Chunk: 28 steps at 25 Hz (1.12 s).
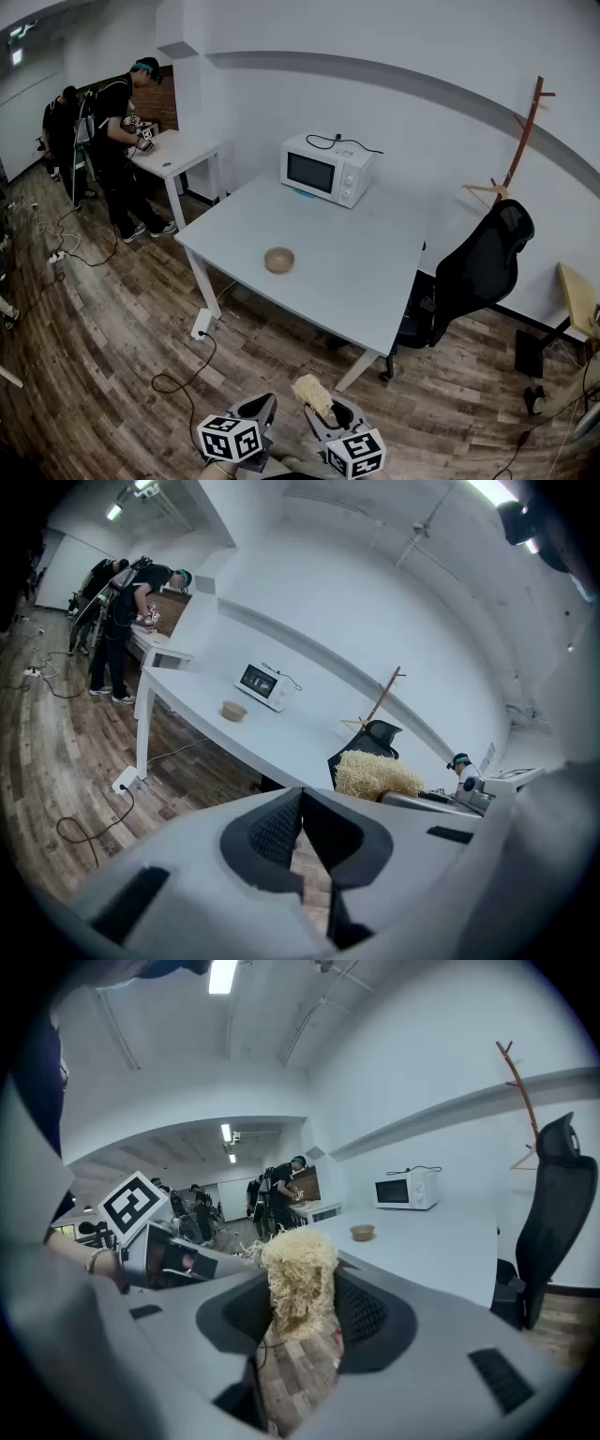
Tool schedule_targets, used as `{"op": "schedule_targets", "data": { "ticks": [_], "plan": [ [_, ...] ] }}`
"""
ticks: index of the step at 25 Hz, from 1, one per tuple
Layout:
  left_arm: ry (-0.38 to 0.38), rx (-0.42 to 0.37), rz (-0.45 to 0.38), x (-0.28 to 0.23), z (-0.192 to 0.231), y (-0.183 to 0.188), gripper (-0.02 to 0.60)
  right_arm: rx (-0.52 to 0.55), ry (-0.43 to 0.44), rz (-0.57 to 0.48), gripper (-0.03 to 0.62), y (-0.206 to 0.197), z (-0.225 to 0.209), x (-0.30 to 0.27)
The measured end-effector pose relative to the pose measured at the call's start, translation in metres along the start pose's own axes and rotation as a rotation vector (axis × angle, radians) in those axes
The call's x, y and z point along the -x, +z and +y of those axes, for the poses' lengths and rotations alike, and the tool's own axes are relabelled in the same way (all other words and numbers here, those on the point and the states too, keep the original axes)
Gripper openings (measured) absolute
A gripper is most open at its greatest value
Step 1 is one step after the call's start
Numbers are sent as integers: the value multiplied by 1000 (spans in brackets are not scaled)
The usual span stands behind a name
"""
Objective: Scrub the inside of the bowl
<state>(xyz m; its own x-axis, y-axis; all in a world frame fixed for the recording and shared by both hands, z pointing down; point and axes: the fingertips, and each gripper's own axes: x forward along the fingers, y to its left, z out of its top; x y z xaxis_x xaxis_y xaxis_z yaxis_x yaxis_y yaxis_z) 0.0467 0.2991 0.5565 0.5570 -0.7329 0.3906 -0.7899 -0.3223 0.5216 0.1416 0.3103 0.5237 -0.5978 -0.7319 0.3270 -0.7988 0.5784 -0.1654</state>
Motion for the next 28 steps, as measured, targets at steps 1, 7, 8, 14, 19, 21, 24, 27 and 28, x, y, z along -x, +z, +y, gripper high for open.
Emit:
{"op": "schedule_targets", "data": {
  "ticks": [1,7,8,14,19,21,24,27,28],
  "plan": [
    [-1,1,-3,1,0,2,18,2,0,1,184,0,1,0],
    [-5,1,-19,1,2,9,18,5,8,10,184,-1,3,-2],
    [-5,0,-21,1,2,10,18,7,10,10,184,-1,3,-3],
    [2,-1,-26,0,1,14,18,4,16,7,183,2,1,-5],
    [23,-2,-28,1,4,15,18,-68,24,10,184,-3,-2,-9],
    [37,2,-23,2,9,15,18,-80,25,13,184,-4,-2,-13],
    [52,9,-12,0,18,15,18,-90,36,23,184,-5,0,-21],
    [53,17,0,-4,25,15,18,-91,38,38,184,-7,-1,-29],
    [50,21,3,-6,28,16,18,-92,35,38,184,-6,-2,-33]
  ]
}}
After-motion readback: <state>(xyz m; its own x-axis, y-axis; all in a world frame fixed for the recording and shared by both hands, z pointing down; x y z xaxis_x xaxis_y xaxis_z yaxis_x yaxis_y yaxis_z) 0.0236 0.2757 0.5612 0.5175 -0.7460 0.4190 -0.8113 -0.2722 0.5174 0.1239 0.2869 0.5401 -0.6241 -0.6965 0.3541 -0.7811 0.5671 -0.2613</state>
